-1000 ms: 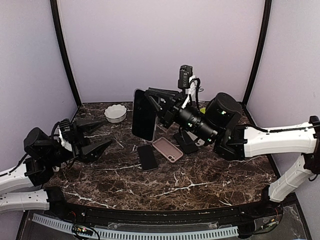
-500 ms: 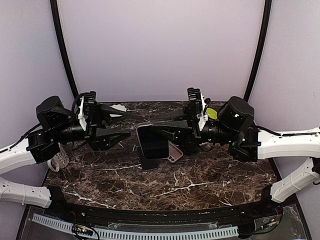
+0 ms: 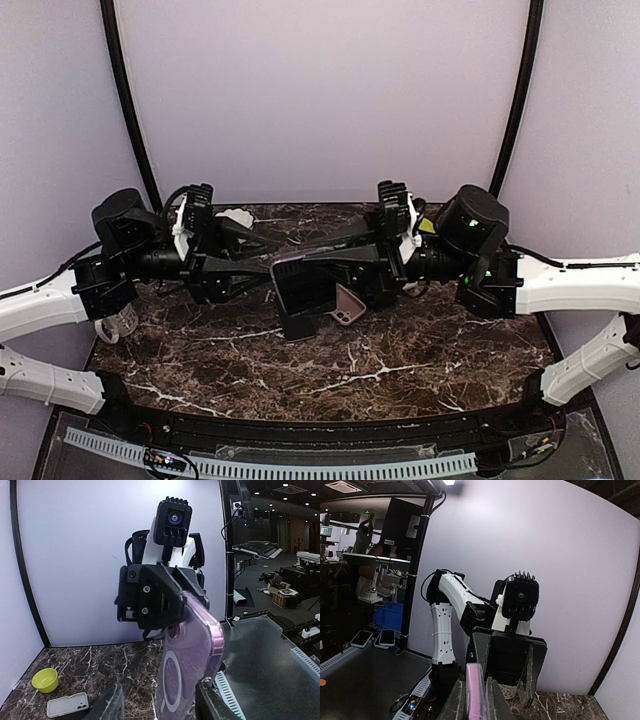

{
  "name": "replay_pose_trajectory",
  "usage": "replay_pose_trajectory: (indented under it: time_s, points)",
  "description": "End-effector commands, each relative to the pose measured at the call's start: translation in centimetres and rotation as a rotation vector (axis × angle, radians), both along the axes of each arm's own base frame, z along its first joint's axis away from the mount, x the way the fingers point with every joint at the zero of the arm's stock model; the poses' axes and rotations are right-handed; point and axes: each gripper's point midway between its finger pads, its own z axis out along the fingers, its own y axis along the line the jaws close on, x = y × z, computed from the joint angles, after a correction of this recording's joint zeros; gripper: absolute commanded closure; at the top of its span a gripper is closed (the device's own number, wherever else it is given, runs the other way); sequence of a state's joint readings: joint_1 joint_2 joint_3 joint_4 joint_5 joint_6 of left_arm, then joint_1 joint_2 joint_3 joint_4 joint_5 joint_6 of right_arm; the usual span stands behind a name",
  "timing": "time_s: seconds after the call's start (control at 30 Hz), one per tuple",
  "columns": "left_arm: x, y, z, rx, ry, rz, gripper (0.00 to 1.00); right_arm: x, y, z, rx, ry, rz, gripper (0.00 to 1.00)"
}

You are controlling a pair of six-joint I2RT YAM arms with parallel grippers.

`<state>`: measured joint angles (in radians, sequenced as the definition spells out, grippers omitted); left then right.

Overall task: Take the phone out of the phone case
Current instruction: Pass from the right arm to the left

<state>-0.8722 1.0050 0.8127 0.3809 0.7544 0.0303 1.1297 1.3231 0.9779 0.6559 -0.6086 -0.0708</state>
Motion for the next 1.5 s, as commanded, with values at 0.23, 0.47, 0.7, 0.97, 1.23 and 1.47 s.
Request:
replay_pose_trajectory:
  time_s: [0.23,0.47,0.7,0.97,1.23,1.47]
  points:
    - [-2.1,0.4,0.1,-0.040,-0.071,-0.094,0.42,2.0,0.5,2.5,0.072,-0.068,-0.119,1.00]
    - [-2.7,1.0,0.5,-0.054,-0.109,-0.098,0.42,2.4,0.4,2.2,0.056,-0.064,-0.135,1.00]
    - [-2.8,1.4,0.4,-0.053,-0.118,-0.080,0.44,2.7,0.1,2.2,0.053,-0.059,-0.149,1.00]
    - [-0.6,0.0,-0.1,-0.047,-0.079,-0.010,0.48,2.4,0.3,2.8,0.083,-0.045,-0.114,1.00]
    - [0.3,-0.8,0.0,-0.057,-0.068,0.007,0.79,2.5,0.7,2.5,0.075,-0.041,-0.110,1.00]
    - [1.7,-1.0,-0.9,-0.032,-0.081,0.087,1.00,3.2,0.7,0.7,-0.004,0.009,-0.151,0.98]
